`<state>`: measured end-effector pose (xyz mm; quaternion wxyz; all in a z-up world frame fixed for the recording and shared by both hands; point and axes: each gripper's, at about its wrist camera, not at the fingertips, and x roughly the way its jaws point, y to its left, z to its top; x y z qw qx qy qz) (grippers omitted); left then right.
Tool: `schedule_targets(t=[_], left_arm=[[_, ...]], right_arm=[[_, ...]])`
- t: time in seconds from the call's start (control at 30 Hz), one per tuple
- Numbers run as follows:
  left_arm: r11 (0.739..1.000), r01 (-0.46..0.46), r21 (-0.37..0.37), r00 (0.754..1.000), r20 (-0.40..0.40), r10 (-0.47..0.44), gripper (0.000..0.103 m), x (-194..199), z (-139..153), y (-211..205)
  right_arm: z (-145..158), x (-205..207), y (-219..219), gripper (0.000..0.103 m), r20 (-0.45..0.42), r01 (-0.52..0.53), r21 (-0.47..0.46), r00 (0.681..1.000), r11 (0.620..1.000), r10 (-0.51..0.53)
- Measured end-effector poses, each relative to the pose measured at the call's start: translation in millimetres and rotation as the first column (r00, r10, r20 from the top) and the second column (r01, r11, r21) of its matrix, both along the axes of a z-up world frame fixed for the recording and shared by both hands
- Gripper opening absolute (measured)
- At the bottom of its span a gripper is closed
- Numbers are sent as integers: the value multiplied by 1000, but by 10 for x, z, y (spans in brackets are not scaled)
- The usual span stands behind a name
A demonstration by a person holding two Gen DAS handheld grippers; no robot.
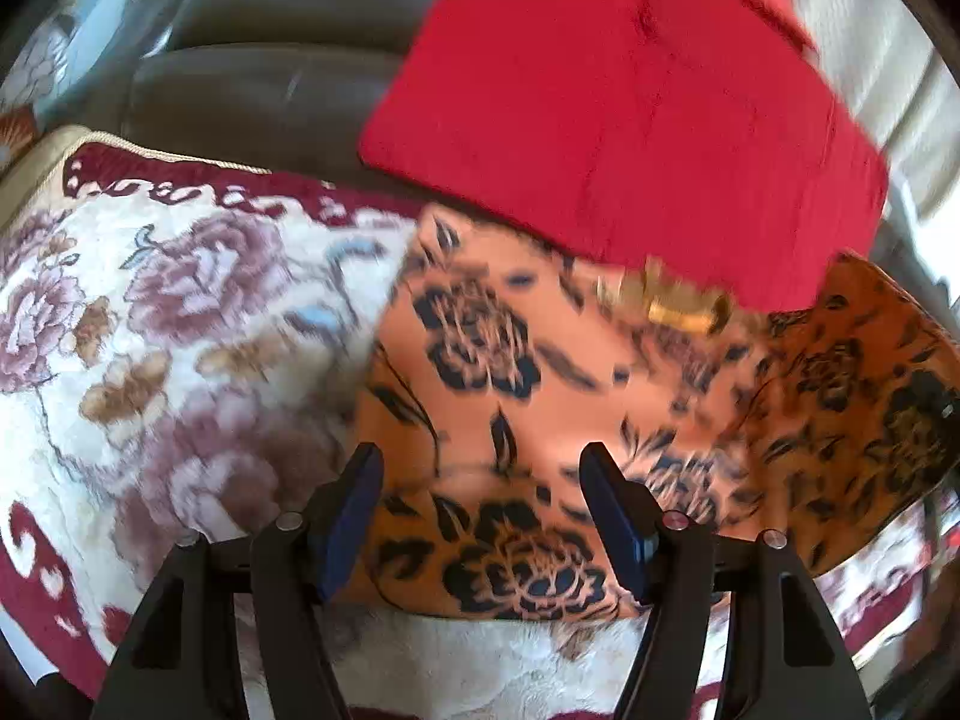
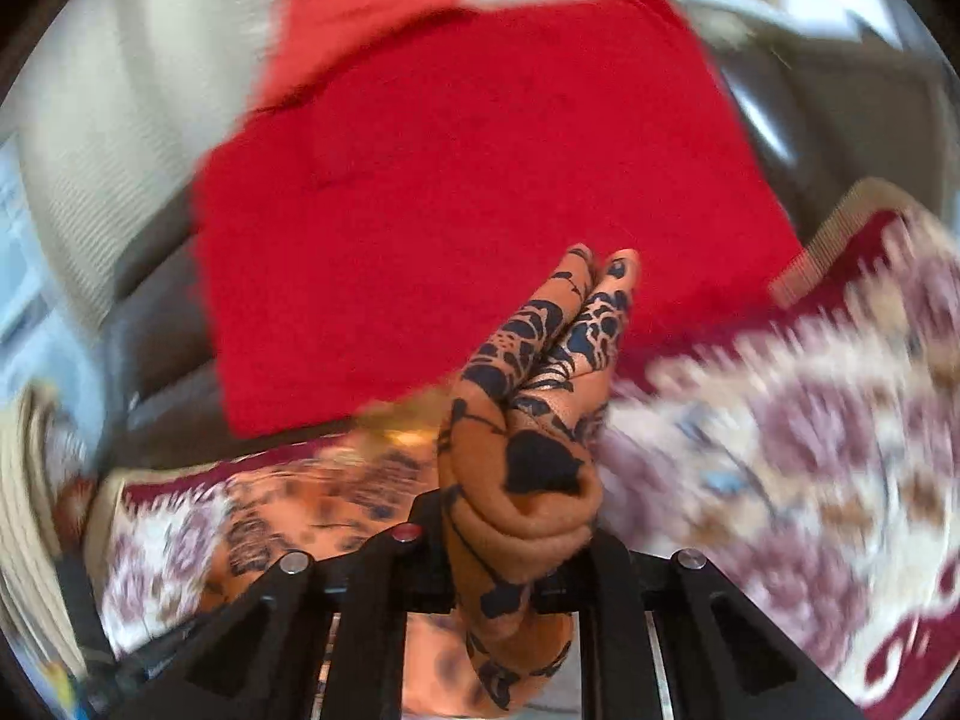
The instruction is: Fold small clothes
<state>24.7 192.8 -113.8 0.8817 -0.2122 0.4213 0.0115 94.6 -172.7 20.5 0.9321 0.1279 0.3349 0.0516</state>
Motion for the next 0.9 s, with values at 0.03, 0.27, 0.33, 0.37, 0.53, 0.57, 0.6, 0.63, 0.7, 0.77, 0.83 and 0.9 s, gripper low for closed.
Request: schedule_targets(t=[0.03,0.27,0.33,0.37,0.53,0.57,0.6,0.63,0.7,0.77,0.83,0.9], left_arm=[[1000,0,-26,1000,9,1,69,15,16,57],[950,76,-304,997,4,-78,69,353,-78,346],[941,104,-323,993,-20,-117,69,455,-118,284],[940,133,-314,990,-12,-143,69,506,-110,220],[925,201,-324,976,-15,-217,69,776,-118,-27],[914,223,-338,968,-38,-250,69,869,-165,-113],[913,226,-340,964,-56,-259,68,886,-204,-125],[915,226,-334,961,-76,-265,67,937,-236,-184],[915,234,-328,960,-70,-270,67,1006,-236,-254],[914,235,-330,962,-58,-268,52,1069,-223,-281],[922,241,-303,960,-68,-273,19,1144,-214,-311],[925,284,-254,951,-46,-305,14,1188,-146,-355]], right_arm=[[93,-21,258,17,36,-61,-43,997,997,62],[-585,-68,1781,16,-91,-408,-235,913,882,398],[-1010,-18,2012,16,-217,-473,-209,876,856,431],[-1057,-24,2026,16,-220,-473,-205,875,857,431],[-899,-62,1865,16,-153,-441,-142,894,886,420],[-874,-70,1834,16,-144,-443,-133,893,886,425],[-858,-61,1795,16,-137,-446,-123,892,886,430],[-832,-82,1775,16,-124,-447,-106,892,888,434],[-815,-124,1727,16,-104,-441,-91,896,893,432],[-815,-151,1706,16,-94,-447,-93,894,890,439],[-857,-179,1723,16,-100,-458,-115,888,882,448],[-885,-213,1707,16,-96,-453,-130,891,882,444]])
